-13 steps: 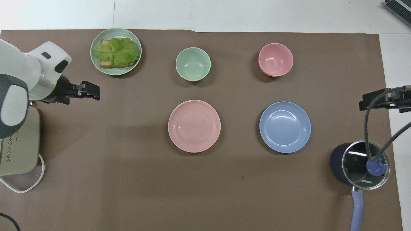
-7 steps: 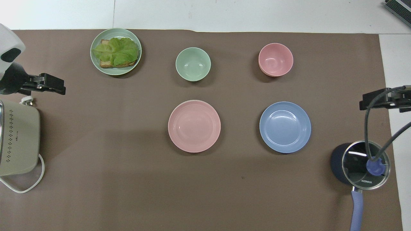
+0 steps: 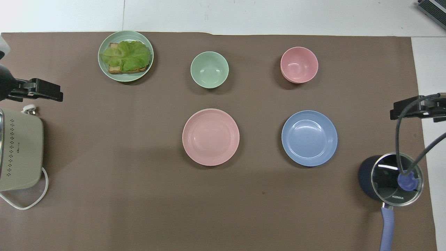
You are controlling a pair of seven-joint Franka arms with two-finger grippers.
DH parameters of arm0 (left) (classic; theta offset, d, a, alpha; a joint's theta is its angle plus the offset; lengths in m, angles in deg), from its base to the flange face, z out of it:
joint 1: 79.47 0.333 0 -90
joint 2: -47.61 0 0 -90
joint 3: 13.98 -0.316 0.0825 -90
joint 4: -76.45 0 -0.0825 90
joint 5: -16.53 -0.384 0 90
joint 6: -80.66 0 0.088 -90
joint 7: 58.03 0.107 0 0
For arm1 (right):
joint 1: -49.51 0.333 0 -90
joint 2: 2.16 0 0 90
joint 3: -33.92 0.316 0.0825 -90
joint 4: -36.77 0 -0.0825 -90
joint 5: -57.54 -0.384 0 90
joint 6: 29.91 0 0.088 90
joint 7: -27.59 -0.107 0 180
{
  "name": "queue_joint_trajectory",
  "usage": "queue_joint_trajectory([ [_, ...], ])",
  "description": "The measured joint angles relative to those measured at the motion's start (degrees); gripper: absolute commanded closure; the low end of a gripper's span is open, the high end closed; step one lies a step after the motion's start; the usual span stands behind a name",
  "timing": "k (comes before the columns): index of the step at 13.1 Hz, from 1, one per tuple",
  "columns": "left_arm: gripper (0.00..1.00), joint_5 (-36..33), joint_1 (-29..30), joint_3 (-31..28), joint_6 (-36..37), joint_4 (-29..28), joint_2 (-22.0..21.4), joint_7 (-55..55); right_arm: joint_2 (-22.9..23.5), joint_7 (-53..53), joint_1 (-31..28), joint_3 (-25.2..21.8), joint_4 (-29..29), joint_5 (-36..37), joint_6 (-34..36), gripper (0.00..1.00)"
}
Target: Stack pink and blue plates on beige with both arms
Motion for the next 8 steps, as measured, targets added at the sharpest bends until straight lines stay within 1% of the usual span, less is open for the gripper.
queue_joint_trajectory([
  [4, 0.00, 0.0, 0.0, 0.0, 0.0, 0.0, 0.0, 0.0, 0.0, 0.0, 0.0, 0.0, 0.2, 0.0, -0.3, 0.00],
  [5, 0.00, 0.0, 0.0, 0.0, 0.0, 0.0, 0.0, 0.0, -0.2, 0.0, 0.0, 0.0, 1.0, 0.0, -1.8, 0.00],
  [8, 0.00, 0.0, 0.0, 0.0, 0.0, 0.0, 0.0, 0.0, -1.6, 0.0, 0.0, 0.0, 7.2, 0.0, -7.9, 0.00],
])
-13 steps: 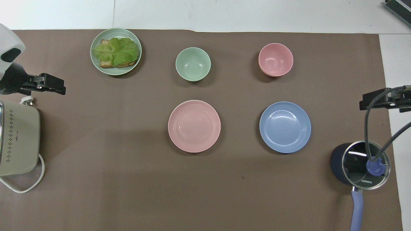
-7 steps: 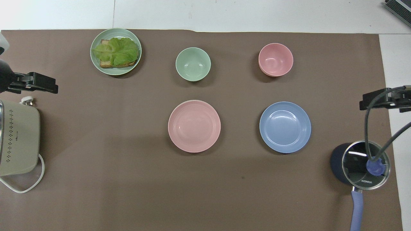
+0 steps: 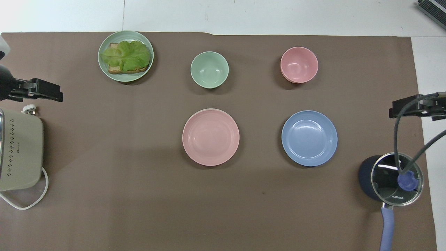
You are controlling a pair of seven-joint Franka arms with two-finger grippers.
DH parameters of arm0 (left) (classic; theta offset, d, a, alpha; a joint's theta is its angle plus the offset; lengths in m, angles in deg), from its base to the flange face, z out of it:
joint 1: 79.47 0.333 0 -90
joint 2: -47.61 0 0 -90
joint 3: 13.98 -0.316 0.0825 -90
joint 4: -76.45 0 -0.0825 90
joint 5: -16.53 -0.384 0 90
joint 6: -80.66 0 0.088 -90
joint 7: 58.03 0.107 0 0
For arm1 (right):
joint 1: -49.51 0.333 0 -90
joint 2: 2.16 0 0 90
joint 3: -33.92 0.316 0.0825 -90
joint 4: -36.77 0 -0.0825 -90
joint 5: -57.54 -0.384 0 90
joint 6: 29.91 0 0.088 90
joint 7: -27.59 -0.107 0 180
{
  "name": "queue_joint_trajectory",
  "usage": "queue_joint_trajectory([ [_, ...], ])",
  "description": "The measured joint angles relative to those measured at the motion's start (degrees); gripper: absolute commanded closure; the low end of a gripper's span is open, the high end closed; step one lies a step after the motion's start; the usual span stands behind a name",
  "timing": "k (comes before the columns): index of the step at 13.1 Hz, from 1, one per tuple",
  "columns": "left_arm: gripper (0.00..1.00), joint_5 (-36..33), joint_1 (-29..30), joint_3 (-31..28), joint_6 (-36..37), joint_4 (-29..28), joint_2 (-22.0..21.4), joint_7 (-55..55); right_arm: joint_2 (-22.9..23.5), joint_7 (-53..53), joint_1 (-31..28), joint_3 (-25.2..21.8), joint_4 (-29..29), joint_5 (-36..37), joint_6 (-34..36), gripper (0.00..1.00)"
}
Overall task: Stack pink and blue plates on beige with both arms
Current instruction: 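Reach the right gripper to the rim of the blue plate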
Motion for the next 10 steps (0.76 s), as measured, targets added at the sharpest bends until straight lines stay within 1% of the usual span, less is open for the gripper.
queue_joint_trajectory([
  [1, 0.00, 0.0, 0.0, 0.0, 0.0, 0.0, 0.0, 0.0, -0.2, 0.0, 0.0, 0.0, 2.4, 0.0, -1.8, 0.00],
  [5, 0.00, 0.0, 0.0, 0.0, 0.0, 0.0, 0.0, 0.0, 0.3, 0.0, 0.2, 0.1, 14.2, 0.0, -13.2, 0.00],
  [9, 0.00, 0.0, 0.0, 0.0, 0.0, 0.0, 0.0, 0.0, 1.8, 0.8, 0.0, 0.1, 26.9, 0.0, -28.2, 0.00],
  [10, 0.00, 0.0, 0.0, 0.0, 0.0, 0.0, 0.0, 0.0, 1.9, 1.4, -0.2, 0.0, 29.3, 0.0, -30.8, 0.00],
])
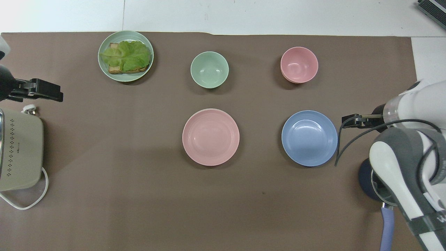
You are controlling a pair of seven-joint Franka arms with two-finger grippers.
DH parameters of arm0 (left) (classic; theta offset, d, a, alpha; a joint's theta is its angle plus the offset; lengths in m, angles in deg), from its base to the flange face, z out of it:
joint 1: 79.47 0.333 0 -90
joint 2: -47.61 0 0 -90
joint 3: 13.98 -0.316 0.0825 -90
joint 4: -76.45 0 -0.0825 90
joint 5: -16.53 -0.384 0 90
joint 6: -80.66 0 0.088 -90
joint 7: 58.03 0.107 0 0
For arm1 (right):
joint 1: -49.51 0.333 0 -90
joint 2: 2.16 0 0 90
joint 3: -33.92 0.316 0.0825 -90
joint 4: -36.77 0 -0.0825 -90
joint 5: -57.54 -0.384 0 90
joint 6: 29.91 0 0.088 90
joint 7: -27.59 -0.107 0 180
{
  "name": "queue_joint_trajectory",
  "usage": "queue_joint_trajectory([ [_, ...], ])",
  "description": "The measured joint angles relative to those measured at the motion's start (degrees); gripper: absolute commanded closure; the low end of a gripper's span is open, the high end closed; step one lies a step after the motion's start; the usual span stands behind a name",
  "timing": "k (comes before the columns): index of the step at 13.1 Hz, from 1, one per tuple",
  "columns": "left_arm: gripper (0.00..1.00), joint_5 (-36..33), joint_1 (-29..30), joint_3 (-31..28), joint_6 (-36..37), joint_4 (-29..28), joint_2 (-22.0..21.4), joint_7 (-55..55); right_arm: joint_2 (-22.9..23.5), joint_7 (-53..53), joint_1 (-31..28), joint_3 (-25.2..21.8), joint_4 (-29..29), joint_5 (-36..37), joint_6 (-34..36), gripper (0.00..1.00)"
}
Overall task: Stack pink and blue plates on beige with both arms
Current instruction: 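Reach the right gripper to the rim of the blue plate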
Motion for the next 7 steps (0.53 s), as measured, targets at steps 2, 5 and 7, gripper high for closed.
queue_joint_trajectory([
  [2, 0.00, 0.0, 0.0, 0.0, 0.0, 0.0, 0.0, 0.0, 1.0, 2.3, -0.6, 0.0, 3.0, -0.8, -4.9, 0.00],
  [5, 0.00, 0.0, 0.0, 0.0, 0.0, 0.0, 0.0, 0.0, 3.3, 7.7, -2.1, -0.1, 4.7, -5.2, -8.9, 0.00],
  [7, 0.00, 0.0, 0.0, 0.0, 0.0, 0.0, 0.0, 0.0, 4.8, 11.5, -3.0, -0.1, 5.0, -7.7, -10.6, 0.00],
])
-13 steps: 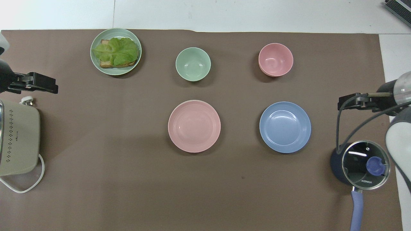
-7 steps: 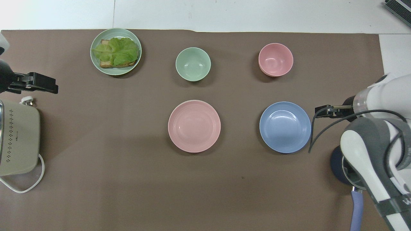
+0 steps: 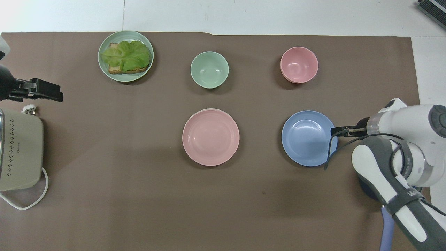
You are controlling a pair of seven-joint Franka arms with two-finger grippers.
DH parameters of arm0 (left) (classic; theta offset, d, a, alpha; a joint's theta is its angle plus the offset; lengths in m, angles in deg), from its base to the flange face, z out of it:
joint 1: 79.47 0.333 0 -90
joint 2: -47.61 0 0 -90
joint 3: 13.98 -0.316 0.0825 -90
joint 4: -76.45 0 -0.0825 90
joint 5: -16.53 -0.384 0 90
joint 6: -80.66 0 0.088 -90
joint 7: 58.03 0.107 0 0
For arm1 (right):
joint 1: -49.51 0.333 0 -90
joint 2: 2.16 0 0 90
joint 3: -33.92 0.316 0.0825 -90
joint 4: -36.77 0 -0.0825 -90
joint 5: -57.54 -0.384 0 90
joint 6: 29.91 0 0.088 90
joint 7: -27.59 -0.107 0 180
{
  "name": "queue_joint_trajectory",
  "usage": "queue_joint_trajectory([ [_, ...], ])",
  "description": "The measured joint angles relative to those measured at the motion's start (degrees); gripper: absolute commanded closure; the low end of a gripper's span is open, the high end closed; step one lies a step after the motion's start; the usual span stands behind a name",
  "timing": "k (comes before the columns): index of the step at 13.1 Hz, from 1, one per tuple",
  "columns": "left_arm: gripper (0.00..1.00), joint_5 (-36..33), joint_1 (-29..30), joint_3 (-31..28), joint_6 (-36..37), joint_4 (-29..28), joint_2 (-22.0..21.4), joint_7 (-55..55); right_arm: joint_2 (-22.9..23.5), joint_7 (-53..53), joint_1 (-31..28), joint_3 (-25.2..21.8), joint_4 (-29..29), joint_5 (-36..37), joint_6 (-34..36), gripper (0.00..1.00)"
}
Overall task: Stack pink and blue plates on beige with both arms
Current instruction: 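Reach the right gripper to the rim of the blue plate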
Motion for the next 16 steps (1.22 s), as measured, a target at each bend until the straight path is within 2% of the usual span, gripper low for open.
queue_joint_trajectory([
  [1, 0.00, 0.0, 0.0, 0.0, 0.0, 0.0, 0.0, 0.0, 0.5, 1.2, -0.1, 0.0, 0.0, -0.6, -0.1, 0.00],
  [4, 0.00, 0.0, 0.0, 0.0, 0.0, 0.0, 0.0, 0.0, 1.0, 4.2, -0.1, 0.2, 0.2, -2.0, -0.1, 0.11],
  [7, 0.00, 0.0, 0.0, 0.0, 0.0, 0.0, 0.0, 0.0, 1.7, 5.9, -0.1, 0.2, 0.3, -3.6, -1.0, 0.25],
  [8, 0.00, 0.0, 0.0, 0.0, 0.0, 0.0, 0.0, 0.0, 2.4, 6.4, -0.1, 0.2, 0.4, -4.5, -1.5, 0.35],
  [11, 0.00, 0.0, 0.0, 0.0, 0.0, 0.0, 0.0, 0.0, 3.4, 7.5, 0.1, 0.2, 0.4, -6.3, -2.2, 0.87],
  [12, 0.00, 0.0, 0.0, 0.0, 0.0, 0.0, 0.0, 0.0, 3.4, 7.5, 0.4, 0.2, 0.4, -6.6, -2.2, 1.00],
  [16, 0.00, 0.0, 0.0, 0.0, 0.0, 0.0, 0.0, 0.0, 3.4, 7.5, 0.5, 0.2, 0.4, -7.6, -2.2, 1.00],
])
